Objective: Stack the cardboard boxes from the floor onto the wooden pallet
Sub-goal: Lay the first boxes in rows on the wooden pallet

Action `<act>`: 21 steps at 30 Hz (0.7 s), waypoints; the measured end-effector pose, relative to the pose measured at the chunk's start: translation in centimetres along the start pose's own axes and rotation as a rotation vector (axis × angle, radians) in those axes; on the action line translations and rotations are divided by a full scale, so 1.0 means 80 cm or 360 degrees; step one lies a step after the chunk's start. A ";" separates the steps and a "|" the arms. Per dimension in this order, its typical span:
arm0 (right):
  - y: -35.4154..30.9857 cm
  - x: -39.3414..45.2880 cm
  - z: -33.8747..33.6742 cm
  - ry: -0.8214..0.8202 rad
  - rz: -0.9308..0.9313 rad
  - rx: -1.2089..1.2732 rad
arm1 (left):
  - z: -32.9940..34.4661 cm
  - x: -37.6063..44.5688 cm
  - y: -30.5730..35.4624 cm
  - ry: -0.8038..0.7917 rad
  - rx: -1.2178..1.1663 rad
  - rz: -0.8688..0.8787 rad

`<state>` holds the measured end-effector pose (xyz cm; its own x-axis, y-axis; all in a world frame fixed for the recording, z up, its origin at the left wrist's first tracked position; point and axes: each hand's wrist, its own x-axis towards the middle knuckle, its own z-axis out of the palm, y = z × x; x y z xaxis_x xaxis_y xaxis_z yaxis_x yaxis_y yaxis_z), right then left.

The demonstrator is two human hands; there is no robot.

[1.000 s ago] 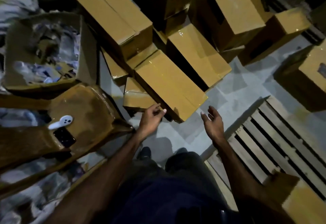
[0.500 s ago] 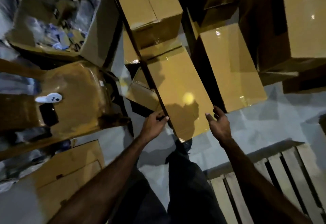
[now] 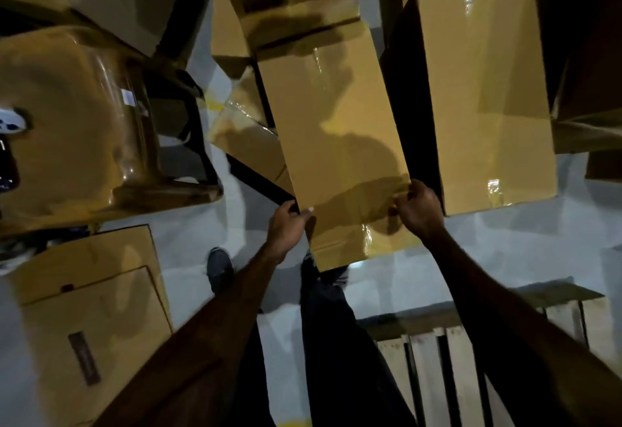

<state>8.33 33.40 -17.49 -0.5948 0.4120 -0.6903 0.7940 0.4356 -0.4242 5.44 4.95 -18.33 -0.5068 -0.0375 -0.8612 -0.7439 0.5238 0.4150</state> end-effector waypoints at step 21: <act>0.014 -0.114 -0.045 0.0005 0.0024 0.0475 | -0.020 -0.171 0.040 0.0110 -0.0564 0.0017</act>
<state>14.22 32.99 -9.58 -0.5824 0.4191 -0.6965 0.8046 0.1749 -0.5676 9.27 5.78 -4.73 -0.5345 -0.0975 -0.8395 -0.8372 0.1972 0.5101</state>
